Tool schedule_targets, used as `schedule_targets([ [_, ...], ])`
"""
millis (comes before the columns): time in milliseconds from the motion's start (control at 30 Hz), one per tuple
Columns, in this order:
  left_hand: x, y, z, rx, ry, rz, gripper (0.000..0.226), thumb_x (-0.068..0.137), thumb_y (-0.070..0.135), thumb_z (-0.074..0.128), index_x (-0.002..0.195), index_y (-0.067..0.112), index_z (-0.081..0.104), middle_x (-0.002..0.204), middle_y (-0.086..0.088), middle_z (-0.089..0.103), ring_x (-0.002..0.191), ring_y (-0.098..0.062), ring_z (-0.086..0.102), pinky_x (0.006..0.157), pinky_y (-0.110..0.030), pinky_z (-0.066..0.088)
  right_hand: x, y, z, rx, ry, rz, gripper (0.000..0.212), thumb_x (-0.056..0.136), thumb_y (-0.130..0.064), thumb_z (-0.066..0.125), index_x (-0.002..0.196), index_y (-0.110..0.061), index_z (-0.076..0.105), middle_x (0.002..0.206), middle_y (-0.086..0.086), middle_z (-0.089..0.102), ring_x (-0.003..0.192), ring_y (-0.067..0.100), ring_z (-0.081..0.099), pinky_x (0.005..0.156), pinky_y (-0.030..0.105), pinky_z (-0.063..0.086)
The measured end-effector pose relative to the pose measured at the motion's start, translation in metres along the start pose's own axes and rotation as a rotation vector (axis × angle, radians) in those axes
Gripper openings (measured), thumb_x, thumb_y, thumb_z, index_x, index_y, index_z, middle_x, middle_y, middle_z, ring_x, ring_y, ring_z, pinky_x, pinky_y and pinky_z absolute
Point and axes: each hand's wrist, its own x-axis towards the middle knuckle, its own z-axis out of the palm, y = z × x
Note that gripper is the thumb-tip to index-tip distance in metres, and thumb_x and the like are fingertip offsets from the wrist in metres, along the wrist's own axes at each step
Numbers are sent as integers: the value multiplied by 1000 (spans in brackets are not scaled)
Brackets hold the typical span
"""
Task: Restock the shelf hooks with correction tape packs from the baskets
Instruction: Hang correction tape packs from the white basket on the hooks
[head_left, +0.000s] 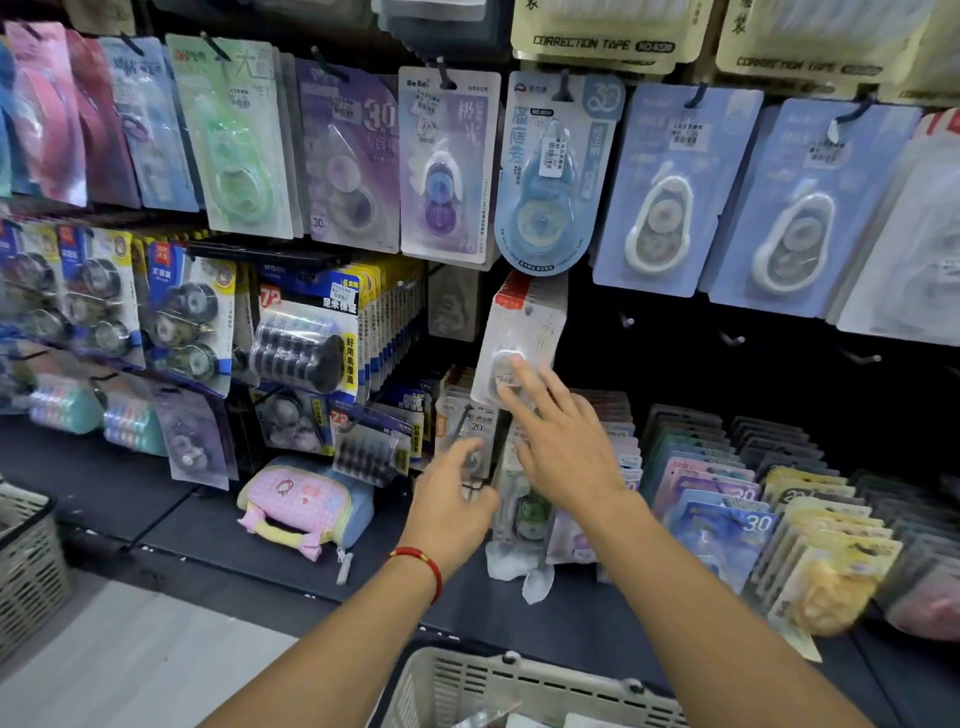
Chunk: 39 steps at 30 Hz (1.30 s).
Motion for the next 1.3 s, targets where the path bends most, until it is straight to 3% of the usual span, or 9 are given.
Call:
schedule_targets([
  [133,-4,2,-5,96,-55,25,48,94,7,64,140,20,58,137,1,60,124,-15,57,110,-36,47,-1,-10,-8,34,23,8,71,97,-22,57,162,-29,28,174,-7,-15,157,28,16,108,46,44],
  [267,-15,-4,-13,209,-181,33,41,94,7,63,133,18,62,125,4,61,113,-15,61,97,-25,47,-44,-4,-6,219,23,53,52,97,-17,56,149,-19,52,169,3,27,146,28,37,105,44,48],
  [433,-35,-28,-7,492,-508,79,29,93,8,62,119,15,70,114,-1,72,106,-21,67,96,-32,52,-144,34,25,393,-284,313,26,99,-20,56,120,-20,70,107,5,76,100,31,69,82,41,55],
  [700,-119,-105,54,1081,-1121,88,46,99,24,59,144,27,54,148,-7,53,137,-29,50,112,-38,43,-309,49,116,435,-1034,508,17,98,-28,63,108,-17,71,123,11,67,121,32,64,91,34,51],
  [800,-152,-123,81,988,-1128,7,47,101,22,57,147,25,51,148,-9,52,137,-28,49,112,-37,41,-367,17,153,466,-1140,598,83,95,-49,70,160,-15,32,166,13,30,152,34,34,121,45,34],
  [900,-186,-137,104,885,-1105,-69,47,102,22,57,148,22,50,147,-11,52,136,-27,49,111,-34,40,-402,-27,173,357,-1134,575,119,93,-49,74,165,-10,-12,172,19,-17,160,41,-7,128,58,11],
  [1000,-212,-147,115,793,-1039,-117,44,101,18,56,145,22,53,148,-10,52,137,-25,49,112,-30,37,-409,-38,175,358,-1080,567,104,101,-24,65,165,-11,-16,172,17,-20,160,39,-10,129,58,9],
  [1133,-220,-140,121,605,-885,-156,41,98,11,59,138,19,59,141,-8,59,129,-22,55,108,-25,40,-385,-1,138,681,-783,875,52,101,-1,53,152,-11,52,151,19,55,130,36,58,108,46,52],
  [1300,-205,-114,129,337,-601,-135,47,94,15,70,139,23,58,135,-3,62,110,-16,59,91,-22,46,-350,39,76,693,-411,889,37,90,4,61,107,-21,83,103,-2,80,89,15,73,79,29,62],
])
